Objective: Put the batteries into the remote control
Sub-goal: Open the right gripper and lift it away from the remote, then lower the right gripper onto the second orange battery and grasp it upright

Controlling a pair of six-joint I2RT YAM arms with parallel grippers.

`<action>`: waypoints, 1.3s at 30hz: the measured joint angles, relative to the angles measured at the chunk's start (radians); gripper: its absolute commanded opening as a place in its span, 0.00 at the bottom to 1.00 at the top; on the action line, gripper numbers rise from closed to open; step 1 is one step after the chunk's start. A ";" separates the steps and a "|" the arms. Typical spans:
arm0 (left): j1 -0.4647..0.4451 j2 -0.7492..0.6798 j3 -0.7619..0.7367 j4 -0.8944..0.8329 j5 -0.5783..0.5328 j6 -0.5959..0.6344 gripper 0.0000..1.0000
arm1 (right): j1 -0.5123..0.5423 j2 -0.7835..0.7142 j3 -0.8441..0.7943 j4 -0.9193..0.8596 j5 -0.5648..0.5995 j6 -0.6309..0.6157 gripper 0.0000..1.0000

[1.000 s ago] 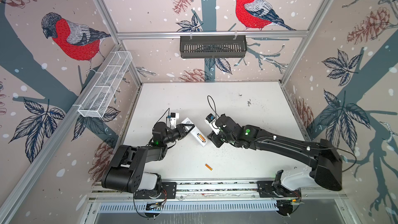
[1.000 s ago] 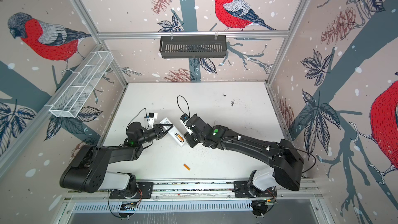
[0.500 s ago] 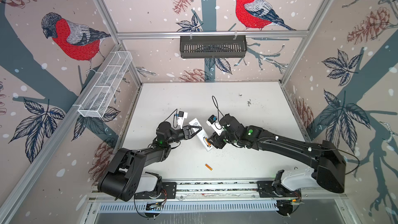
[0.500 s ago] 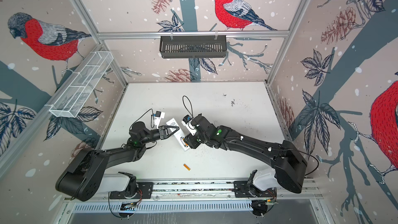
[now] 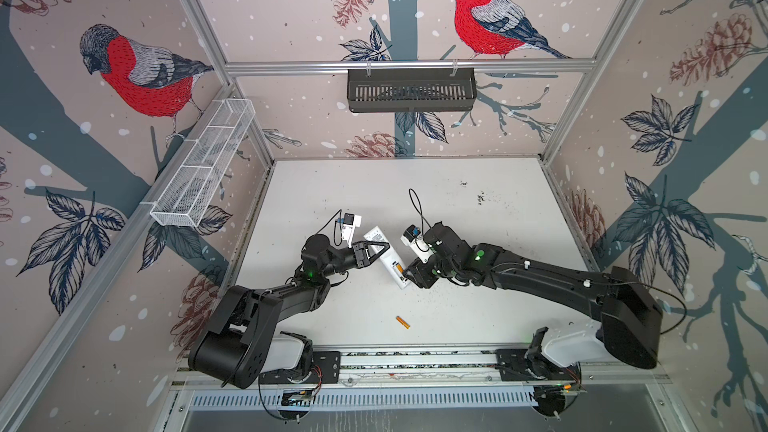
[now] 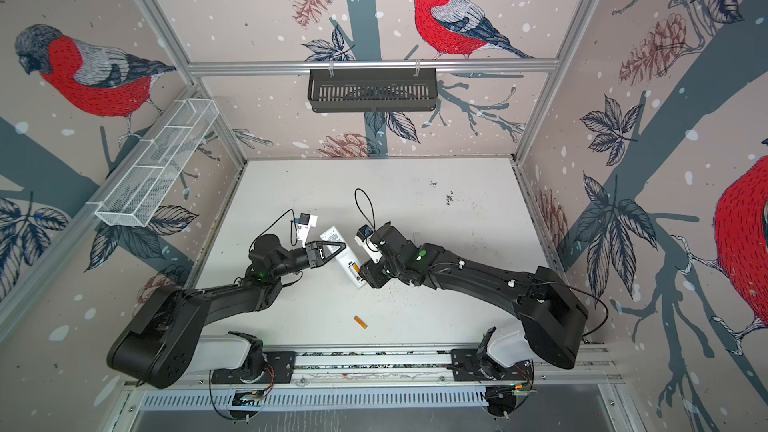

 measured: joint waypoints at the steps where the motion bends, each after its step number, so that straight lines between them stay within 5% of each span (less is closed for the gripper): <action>1: 0.000 0.000 0.001 -0.001 0.000 0.000 0.00 | 0.000 -0.004 0.000 0.000 0.002 0.000 0.56; 8: 0.020 -0.061 0.040 -0.181 -0.016 0.087 0.00 | 0.029 -0.061 -0.012 -0.002 0.028 -0.008 0.57; 16: 0.112 -0.270 0.137 -0.679 -0.237 0.299 0.00 | 0.128 -0.051 -0.054 -0.015 0.046 0.004 0.56; 24: 0.126 -0.410 0.195 -0.995 -0.407 0.417 0.00 | 0.251 0.089 -0.050 -0.017 0.069 0.057 0.54; 39: 0.127 -0.507 0.210 -1.159 -0.552 0.453 0.00 | 0.368 0.320 0.056 -0.076 0.153 0.104 0.41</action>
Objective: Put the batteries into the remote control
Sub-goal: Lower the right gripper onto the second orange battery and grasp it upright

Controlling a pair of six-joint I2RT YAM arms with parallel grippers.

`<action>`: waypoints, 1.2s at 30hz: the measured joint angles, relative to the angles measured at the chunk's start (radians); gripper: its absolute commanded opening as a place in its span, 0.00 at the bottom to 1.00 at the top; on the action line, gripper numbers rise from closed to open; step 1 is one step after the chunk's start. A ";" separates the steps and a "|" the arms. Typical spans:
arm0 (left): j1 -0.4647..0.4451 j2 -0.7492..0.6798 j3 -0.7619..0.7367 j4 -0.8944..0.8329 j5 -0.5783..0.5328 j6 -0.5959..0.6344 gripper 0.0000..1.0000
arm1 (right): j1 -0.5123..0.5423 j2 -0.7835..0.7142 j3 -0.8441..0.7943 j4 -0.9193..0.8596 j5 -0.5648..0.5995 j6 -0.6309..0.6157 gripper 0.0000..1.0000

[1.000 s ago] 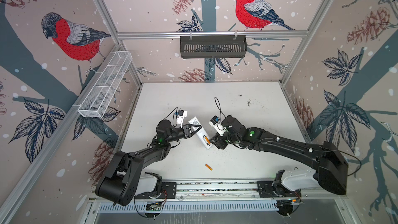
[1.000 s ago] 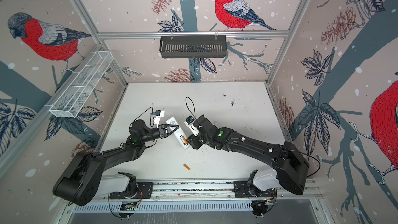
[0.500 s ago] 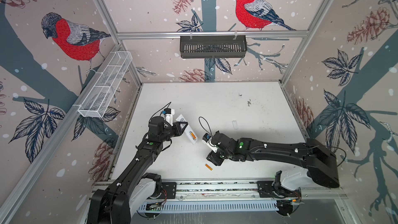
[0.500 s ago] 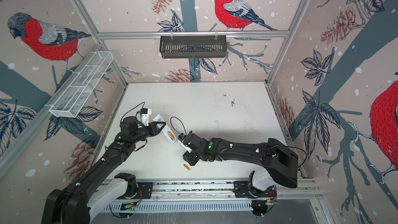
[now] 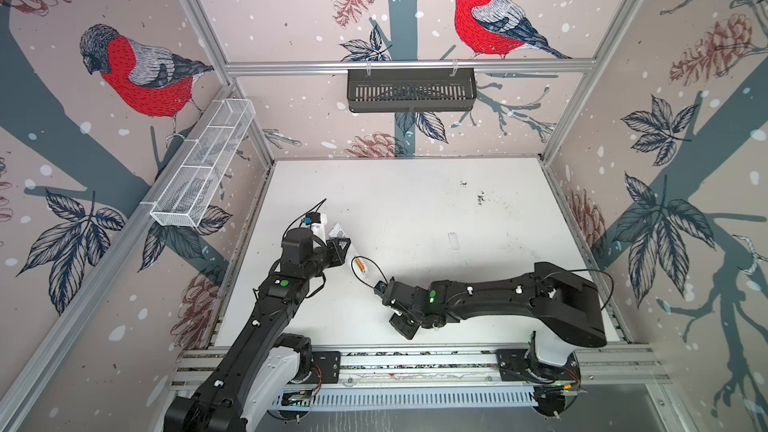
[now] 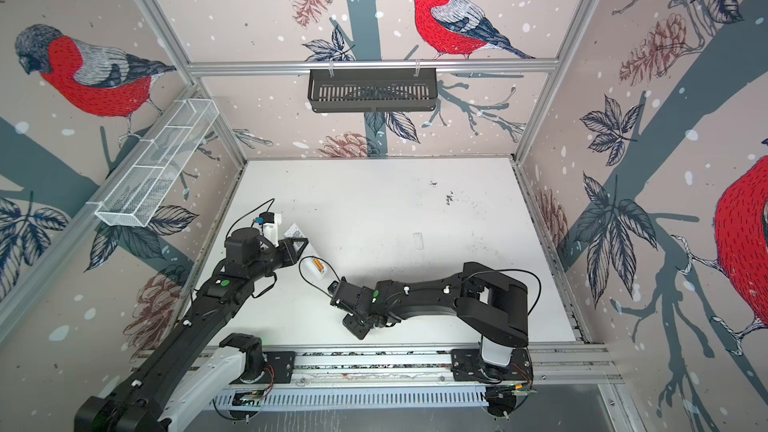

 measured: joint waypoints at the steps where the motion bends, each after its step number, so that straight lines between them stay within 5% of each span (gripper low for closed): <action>1: 0.000 0.000 0.000 0.000 0.000 0.000 0.00 | 0.002 0.006 0.008 -0.008 0.008 0.000 0.40; 17: 0.001 -0.012 -0.011 0.001 0.000 -0.001 0.00 | 0.011 0.065 0.084 -0.084 0.065 0.003 0.21; 36: 0.001 0.017 -0.039 0.056 0.135 -0.028 0.00 | -0.061 -0.107 0.030 -0.027 0.028 -0.009 0.16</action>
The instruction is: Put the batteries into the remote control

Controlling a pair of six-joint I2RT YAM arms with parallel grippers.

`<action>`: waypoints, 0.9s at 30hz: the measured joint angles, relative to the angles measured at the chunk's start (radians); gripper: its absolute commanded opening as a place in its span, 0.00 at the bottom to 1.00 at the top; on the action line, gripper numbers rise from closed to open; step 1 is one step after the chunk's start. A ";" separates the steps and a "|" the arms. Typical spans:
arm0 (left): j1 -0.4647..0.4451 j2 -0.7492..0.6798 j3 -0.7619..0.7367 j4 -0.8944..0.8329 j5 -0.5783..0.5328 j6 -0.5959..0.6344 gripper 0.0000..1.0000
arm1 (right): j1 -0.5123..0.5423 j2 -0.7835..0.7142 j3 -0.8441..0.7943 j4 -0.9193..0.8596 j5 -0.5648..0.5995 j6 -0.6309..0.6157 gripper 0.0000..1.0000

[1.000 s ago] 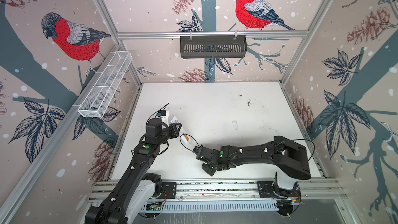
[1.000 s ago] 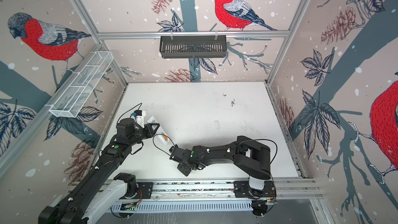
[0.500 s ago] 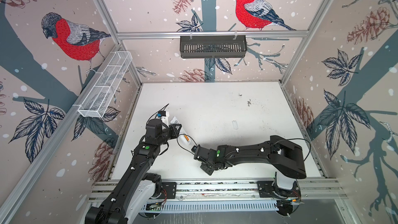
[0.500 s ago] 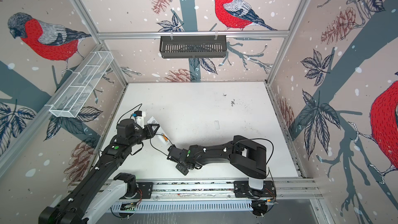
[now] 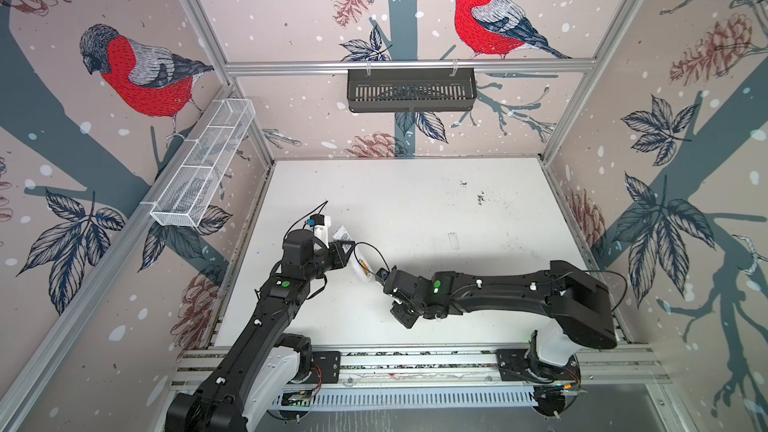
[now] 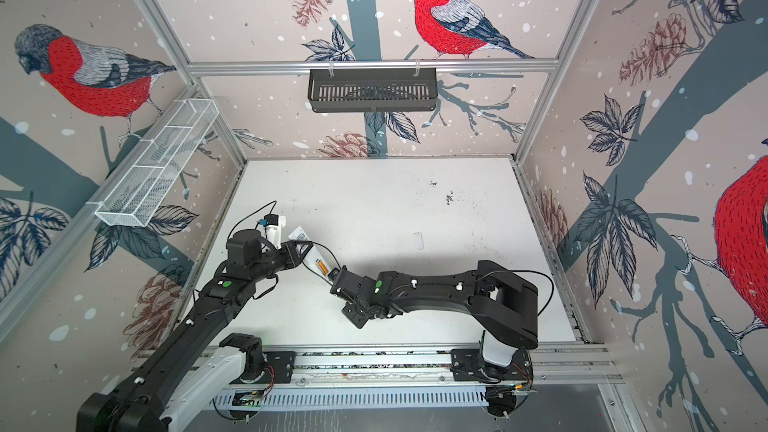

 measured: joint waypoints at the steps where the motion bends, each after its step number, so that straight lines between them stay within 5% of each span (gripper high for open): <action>1: 0.000 0.006 -0.002 0.007 0.018 -0.010 0.00 | -0.012 -0.015 -0.004 0.011 -0.016 -0.003 0.16; 27: 0.000 0.127 -0.095 0.410 0.464 -0.233 0.00 | -0.095 -0.292 -0.013 0.236 -0.060 -0.116 0.16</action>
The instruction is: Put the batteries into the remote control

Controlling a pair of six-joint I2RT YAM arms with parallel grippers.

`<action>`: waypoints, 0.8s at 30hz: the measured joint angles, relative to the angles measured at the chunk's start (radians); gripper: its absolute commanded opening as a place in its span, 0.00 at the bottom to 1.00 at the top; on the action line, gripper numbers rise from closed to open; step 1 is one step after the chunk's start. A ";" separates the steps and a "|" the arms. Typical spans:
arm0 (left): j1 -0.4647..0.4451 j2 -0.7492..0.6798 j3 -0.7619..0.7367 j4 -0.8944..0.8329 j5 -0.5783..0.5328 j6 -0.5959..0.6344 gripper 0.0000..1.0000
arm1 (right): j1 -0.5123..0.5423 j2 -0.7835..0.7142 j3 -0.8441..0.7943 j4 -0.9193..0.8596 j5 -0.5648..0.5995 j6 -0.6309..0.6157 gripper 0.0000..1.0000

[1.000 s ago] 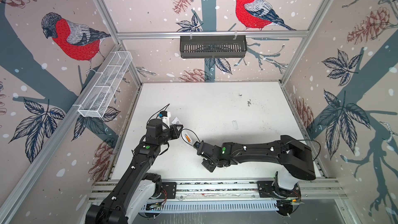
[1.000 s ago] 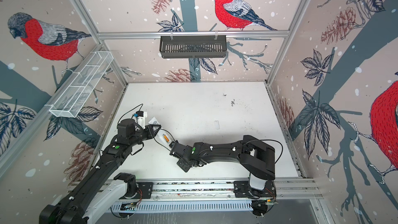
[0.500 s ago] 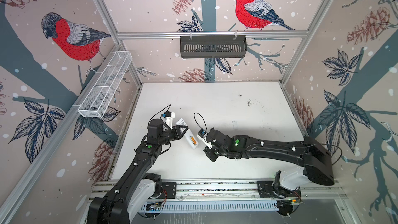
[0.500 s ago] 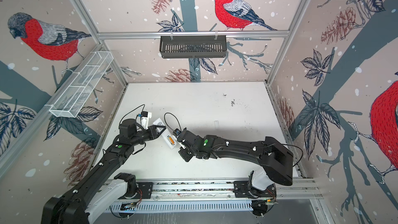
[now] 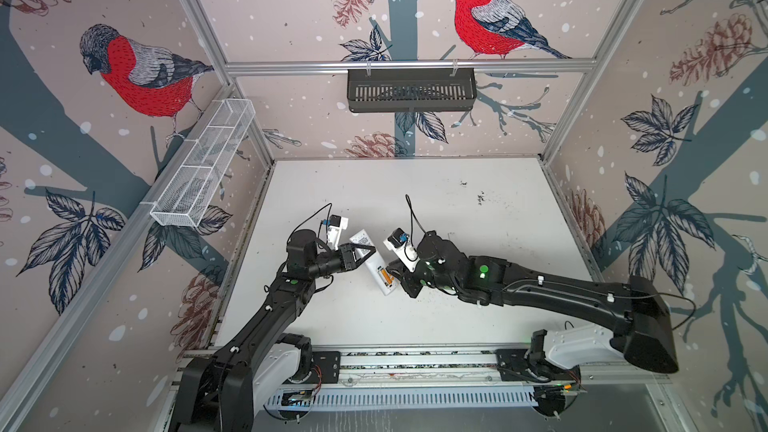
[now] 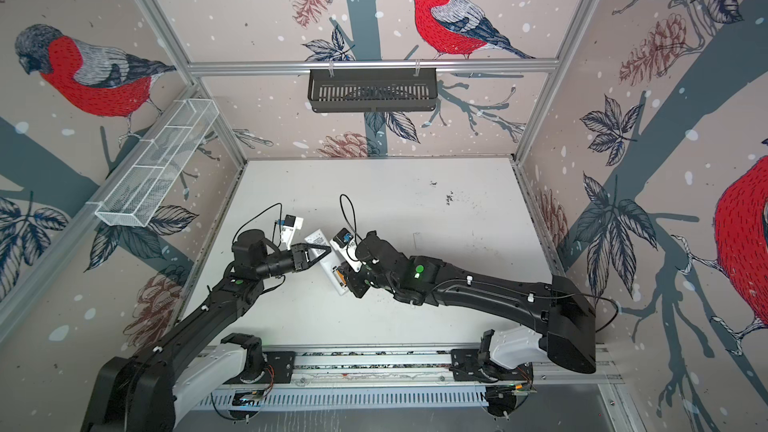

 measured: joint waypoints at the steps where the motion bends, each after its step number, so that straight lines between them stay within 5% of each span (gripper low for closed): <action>1: 0.000 0.000 -0.006 0.022 0.010 -0.019 0.00 | 0.000 0.000 0.000 0.006 -0.005 -0.006 0.16; 24: 0.000 -0.013 -0.054 0.273 0.099 -0.177 0.00 | -0.004 0.005 -0.062 0.086 -0.054 -0.010 0.16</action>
